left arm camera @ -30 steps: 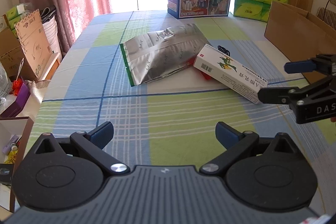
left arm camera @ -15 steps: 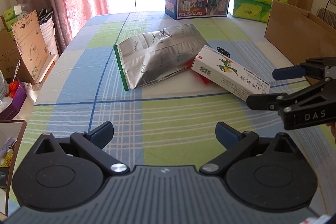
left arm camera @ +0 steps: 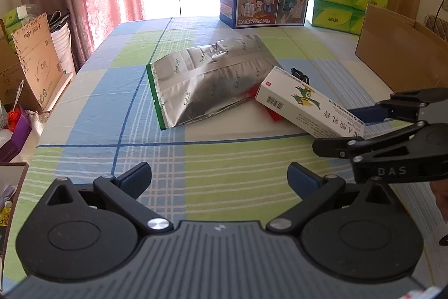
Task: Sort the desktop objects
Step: 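Grasp the white dragon tube box with the right tool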
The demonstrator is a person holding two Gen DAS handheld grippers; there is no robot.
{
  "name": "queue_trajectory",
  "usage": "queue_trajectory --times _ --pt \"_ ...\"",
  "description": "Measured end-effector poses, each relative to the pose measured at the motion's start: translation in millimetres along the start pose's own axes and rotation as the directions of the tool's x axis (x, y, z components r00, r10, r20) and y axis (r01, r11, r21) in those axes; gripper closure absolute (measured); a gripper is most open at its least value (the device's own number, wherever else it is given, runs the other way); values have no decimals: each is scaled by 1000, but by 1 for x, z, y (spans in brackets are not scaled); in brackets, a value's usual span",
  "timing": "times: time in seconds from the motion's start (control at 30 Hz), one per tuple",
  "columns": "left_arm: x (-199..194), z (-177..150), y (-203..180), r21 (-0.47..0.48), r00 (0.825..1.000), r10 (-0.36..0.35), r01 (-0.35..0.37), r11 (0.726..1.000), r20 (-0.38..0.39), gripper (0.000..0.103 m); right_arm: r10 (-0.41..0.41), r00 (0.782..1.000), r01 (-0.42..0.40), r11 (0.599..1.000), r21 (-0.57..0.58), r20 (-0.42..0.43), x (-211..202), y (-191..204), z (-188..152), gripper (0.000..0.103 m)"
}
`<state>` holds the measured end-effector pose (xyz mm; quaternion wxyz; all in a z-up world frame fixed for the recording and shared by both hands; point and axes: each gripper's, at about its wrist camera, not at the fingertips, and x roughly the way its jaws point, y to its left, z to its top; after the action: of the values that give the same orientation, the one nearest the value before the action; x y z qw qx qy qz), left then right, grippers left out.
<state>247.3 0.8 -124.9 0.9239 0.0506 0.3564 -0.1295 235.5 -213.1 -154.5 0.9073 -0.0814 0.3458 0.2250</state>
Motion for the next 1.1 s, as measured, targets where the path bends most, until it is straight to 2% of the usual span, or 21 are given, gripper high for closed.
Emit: queue_trajectory --times 0.03,0.07,0.23,0.4,0.77,0.93,1.1 --pt "0 0 0 -1 1000 -1 1 1000 0 2 -2 1000 2 1000 1 -2 0 0 -1 58" --pt "0 0 0 -4 1000 -2 2 1000 1 2 0 1000 0 1000 4 -5 0 -1 -1 61" --pt "0 1 -2 -10 1000 -6 6 1000 3 2 -4 1000 4 1000 -16 -7 -3 5 -2 66" --pt "-1 3 -6 -1 1000 -8 8 1000 7 2 -26 1000 26 999 -24 17 -16 11 -5 67" --pt "-5 23 -32 54 997 -58 55 997 59 5 -165 985 159 981 109 50 -62 -19 -9 68" --pt "4 36 -53 105 992 -98 89 990 80 7 -263 965 256 955 149 24 -65 -36 -12 68" --pt "20 48 -79 166 984 -154 137 977 95 11 -295 955 296 939 173 -28 -52 -53 -21 67"
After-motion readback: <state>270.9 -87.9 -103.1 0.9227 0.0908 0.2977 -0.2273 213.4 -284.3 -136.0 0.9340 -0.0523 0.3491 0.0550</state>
